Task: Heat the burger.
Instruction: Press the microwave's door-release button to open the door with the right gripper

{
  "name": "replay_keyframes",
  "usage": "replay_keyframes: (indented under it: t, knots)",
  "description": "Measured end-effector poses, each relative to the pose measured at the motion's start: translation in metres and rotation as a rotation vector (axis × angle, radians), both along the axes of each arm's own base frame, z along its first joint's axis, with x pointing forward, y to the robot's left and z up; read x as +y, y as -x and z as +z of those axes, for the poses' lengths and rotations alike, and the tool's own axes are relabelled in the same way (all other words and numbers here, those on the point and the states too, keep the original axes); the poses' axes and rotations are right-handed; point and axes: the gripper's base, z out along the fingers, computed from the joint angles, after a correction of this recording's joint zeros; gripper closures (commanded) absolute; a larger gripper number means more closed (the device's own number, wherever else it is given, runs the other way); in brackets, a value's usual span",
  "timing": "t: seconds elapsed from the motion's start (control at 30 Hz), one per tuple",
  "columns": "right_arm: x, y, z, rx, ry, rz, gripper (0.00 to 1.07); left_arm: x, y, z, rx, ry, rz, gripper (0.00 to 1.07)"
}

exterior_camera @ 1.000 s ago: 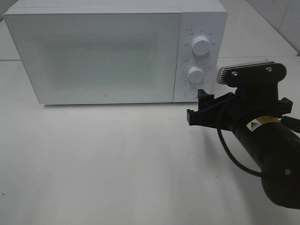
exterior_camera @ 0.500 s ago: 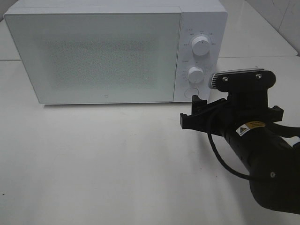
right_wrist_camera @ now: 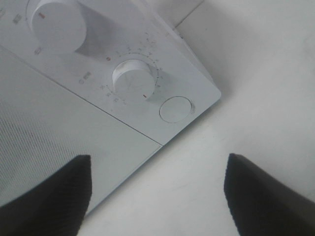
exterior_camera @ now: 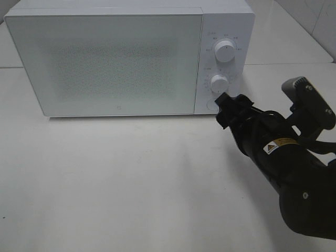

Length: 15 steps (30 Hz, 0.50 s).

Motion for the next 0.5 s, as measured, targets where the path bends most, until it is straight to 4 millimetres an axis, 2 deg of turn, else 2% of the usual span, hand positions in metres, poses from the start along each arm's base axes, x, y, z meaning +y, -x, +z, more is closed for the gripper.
replay_keyframes:
  t: [0.07, 0.13, 0.2, 0.23, 0.33, 0.4, 0.43, 0.47, 0.5]
  knots:
    - [0.0000, 0.0000, -0.0001, 0.005, -0.068, -0.024, 0.38, 0.0000, 0.0000, 0.0000, 0.000, 0.000, 0.000, 0.10]
    - [0.0001, 0.0001, -0.0002, 0.023, -0.313, -0.109, 0.43, 0.0000, 0.0000, 0.0000, 0.000, 0.000, 0.000, 0.10]
    - [0.0001, 0.0001, -0.0002, 0.025, -0.359, -0.125, 0.45, 0.0000, 0.0000, 0.0000, 0.000, 0.000, 0.000, 0.10]
    - [0.0003, 0.0001, -0.0002, 0.032, -0.457, -0.158, 0.50, 0.0000, 0.0000, 0.0000, 0.000, 0.000, 0.000, 0.10]
    - [0.0004, 0.0001, -0.0002, 0.035, -0.506, -0.174, 0.53, 0.0000, 0.0000, 0.0000, 0.000, 0.000, 0.000, 0.10]
    - [0.0005, 0.0001, -0.0001, 0.043, -0.638, -0.219, 0.71, 0.0000, 0.0000, 0.0000, 0.000, 0.000, 0.000, 0.10]
    - [0.0005, 0.0001, -0.0001, 0.043, -0.638, -0.219, 0.71, 0.0000, 0.0000, 0.0000, 0.000, 0.000, 0.000, 0.10]
    - [0.0005, 0.0001, -0.0001, 0.045, -0.669, -0.230, 0.77, 0.0000, 0.0000, 0.0000, 0.000, 0.000, 0.000, 0.10]
    - [0.0005, 0.0001, -0.0001, 0.046, -0.678, -0.233, 0.91, 0.0000, 0.0000, 0.0000, 0.000, 0.000, 0.000, 0.10]
